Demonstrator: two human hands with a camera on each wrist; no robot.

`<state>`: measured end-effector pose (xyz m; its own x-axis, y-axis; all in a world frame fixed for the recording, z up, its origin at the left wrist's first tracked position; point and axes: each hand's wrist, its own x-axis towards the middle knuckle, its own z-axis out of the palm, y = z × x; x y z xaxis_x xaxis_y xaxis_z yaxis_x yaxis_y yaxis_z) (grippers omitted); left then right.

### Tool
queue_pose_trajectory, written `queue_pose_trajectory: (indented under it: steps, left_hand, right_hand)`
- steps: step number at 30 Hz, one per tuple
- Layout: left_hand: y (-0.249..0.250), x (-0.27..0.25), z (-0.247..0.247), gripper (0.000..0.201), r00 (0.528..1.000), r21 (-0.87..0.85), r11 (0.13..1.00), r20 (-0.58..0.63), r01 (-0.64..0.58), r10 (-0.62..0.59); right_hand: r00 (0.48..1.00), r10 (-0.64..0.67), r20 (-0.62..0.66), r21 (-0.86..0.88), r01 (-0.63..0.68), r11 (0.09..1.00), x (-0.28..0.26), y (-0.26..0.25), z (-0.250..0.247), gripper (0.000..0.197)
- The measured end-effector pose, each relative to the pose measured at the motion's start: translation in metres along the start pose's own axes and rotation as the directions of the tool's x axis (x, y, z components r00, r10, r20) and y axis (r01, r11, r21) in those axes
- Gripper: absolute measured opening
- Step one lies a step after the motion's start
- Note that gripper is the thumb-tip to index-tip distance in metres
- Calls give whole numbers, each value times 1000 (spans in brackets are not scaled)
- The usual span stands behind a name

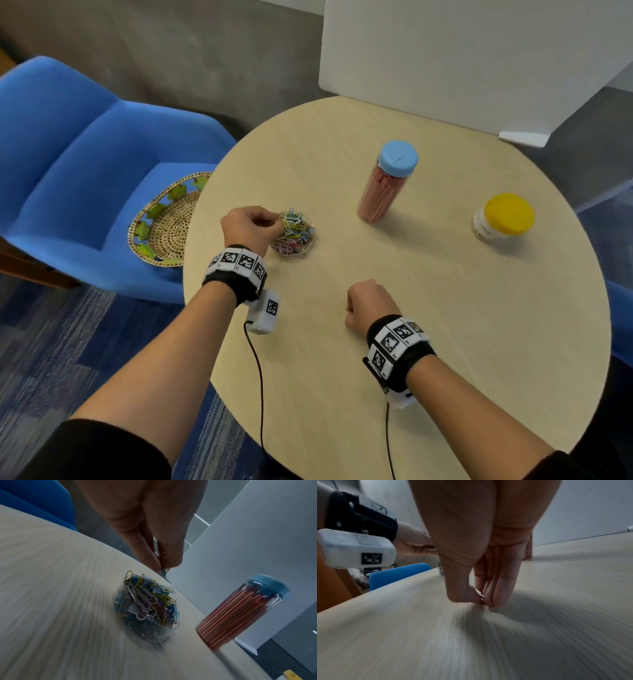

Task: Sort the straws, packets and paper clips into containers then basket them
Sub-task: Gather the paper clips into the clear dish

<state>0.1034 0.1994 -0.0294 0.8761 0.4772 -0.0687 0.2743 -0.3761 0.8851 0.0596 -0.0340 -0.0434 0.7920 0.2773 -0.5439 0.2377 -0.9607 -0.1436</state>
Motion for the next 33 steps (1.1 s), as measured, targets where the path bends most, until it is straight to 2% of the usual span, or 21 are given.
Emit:
queue_pose_trajectory:
  steps: [6, 9, 10, 13, 16, 19, 21, 23, 26, 29, 31, 33]
  left_hand:
    - [-4, 14, 11, 9, 1000, 90, 996, 21, 3, -5]
    - [-5, 15, 13, 11, 998, 143, 990, 54, -17, 9]
    - [-5, 14, 13, 11, 998, 161, 987, 64, -29, 19]
    - [-7, 13, 11, 12, 995, 214, 974, 80, -76, 60]
    - [-12, 14, 7, 16, 990, 263, 957, 96, -122, 100]
    - [-17, 14, 3, 16, 986, 231, 961, 102, -154, 133]
    - [-18, 12, 0, 14, 983, 203, 963, 93, -177, 161]
    - [-22, 11, -3, 11, 983, 179, 967, 67, -179, 170]
    - [-35, 13, -10, 13, 993, 139, 983, 1, -121, 122]
    - [-53, 16, -16, 20, 994, 172, 984, -79, -55, 69]
    - [-61, 21, -19, 29, 993, 230, 973, -109, -21, 47]
    - [-67, 27, -21, 40, 996, 324, 946, -73, -23, 49]
  right_hand:
    - [999, 30, 12, 28, -30, 999, -1, -2, -2, 4]
    - [1000, 0, 1, -62, 0, 998, -4, -8, -1, 28]
    - [1000, -19, -12, -77, 18, 997, -5, -10, -2, 31]
    - [998, -63, -21, -84, 61, 995, -3, -14, -2, 20]
    - [996, -84, -17, -89, 82, 993, 1, -15, -5, 18]
    - [997, -71, -20, -71, 70, 995, 5, -13, -10, 10]
    - [999, -35, -25, -4, 35, 999, 10, -11, -15, 7]
    - [999, 23, -29, 142, -19, 990, 17, -8, -22, 5]
    - [991, 92, -98, 440, -40, 897, 29, -6, -40, 6]
    - [963, 104, -248, 630, 78, 772, 43, -14, -62, 5]
    - [939, 55, -339, 622, 180, 762, 55, -26, -73, 4]
    - [925, -15, -379, 570, 247, 784, 68, -37, -79, 4]
